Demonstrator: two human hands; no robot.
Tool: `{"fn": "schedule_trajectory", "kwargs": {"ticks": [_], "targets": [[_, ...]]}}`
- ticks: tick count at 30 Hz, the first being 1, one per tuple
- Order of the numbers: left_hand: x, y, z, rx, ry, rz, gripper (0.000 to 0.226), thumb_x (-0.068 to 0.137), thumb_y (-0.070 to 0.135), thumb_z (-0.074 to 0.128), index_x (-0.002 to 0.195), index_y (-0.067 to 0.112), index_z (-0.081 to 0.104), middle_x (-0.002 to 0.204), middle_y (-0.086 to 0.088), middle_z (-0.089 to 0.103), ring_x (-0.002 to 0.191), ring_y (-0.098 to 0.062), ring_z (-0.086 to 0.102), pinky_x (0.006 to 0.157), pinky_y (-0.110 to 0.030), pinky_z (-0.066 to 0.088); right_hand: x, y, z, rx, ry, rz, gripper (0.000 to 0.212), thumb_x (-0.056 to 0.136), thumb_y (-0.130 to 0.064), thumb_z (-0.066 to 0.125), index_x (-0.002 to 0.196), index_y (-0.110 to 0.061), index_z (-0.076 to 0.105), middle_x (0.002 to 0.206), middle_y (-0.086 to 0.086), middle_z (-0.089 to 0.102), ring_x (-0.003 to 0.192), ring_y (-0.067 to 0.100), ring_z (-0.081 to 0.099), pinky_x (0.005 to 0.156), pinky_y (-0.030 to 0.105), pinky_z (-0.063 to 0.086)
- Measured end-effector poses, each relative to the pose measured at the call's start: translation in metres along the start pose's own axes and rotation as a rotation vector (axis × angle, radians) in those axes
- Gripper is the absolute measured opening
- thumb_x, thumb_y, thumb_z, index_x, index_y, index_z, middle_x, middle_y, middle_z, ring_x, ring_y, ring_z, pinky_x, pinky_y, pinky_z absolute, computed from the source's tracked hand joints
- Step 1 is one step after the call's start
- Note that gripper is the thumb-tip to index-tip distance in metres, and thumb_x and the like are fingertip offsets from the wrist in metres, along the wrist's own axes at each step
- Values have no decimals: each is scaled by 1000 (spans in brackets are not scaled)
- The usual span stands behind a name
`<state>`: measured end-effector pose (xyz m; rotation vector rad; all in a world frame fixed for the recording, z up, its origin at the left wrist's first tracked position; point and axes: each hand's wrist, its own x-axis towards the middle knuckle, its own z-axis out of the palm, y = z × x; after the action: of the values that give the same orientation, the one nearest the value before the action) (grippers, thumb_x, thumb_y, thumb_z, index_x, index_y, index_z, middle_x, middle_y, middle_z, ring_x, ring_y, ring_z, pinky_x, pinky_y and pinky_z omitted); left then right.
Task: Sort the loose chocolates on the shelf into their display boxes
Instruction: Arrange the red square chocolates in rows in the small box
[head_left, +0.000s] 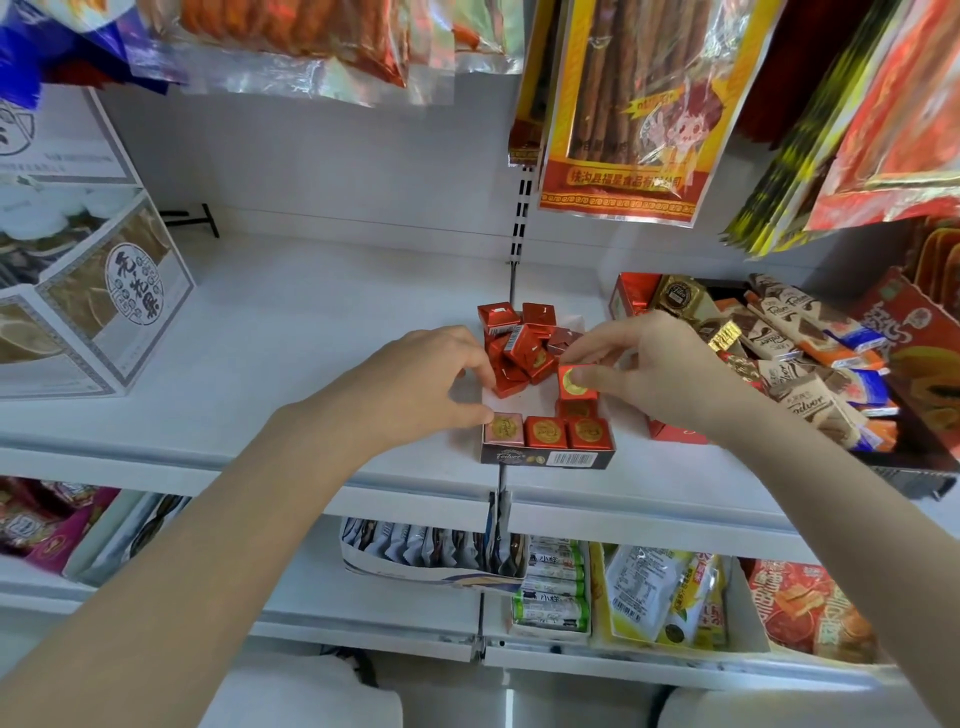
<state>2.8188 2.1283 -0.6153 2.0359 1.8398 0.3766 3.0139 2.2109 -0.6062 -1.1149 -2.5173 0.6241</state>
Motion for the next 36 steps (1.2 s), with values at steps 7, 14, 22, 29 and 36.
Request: {"fn": "schedule_trajectory", "kwargs": {"ticks": [7, 14, 22, 29, 36], "targets": [[-2, 1, 0, -16, 0, -5, 26, 81, 30, 64, 107, 24, 63, 118, 8, 53, 108, -11, 48, 99, -36, 40, 2, 7, 5, -262, -130, -41, 20, 84, -29, 61, 99, -20, 71, 101, -4, 66, 96, 18, 51, 90, 34, 44], [-2, 1, 2, -26, 4, -7, 26, 81, 31, 64, 106, 25, 62, 117, 8, 53, 106, -9, 49, 98, -36, 41, 9, -2, 5, -278, 39, -111, 27, 85, -30, 59, 109, -19, 66, 107, -1, 65, 93, 12, 42, 89, 20, 24], [-3, -2, 3, -32, 19, 4, 24, 81, 32, 64, 104, 25, 62, 113, 8, 53, 105, -11, 49, 96, -36, 41, 35, -18, 38, -243, 158, -92, 45, 78, -16, 66, 122, -14, 54, 108, 9, 57, 101, 26, 51, 88, 35, 41], [-1, -1, 2, -43, 25, 14, 22, 80, 30, 65, 102, 25, 63, 110, 8, 53, 102, -10, 49, 95, -34, 41, 27, -19, 18, 355, -22, 52, 35, 79, 2, 62, 103, -21, 56, 93, -2, 66, 82, 15, 69, 71, 26, 58], [-1, -2, 3, -75, 23, 1, 22, 79, 28, 67, 101, 24, 64, 109, 8, 55, 101, -11, 52, 95, -35, 42, 14, -21, 5, 866, -84, 89, 25, 77, 0, 64, 96, -15, 61, 103, 1, 62, 88, 16, 67, 81, 31, 55]]}}
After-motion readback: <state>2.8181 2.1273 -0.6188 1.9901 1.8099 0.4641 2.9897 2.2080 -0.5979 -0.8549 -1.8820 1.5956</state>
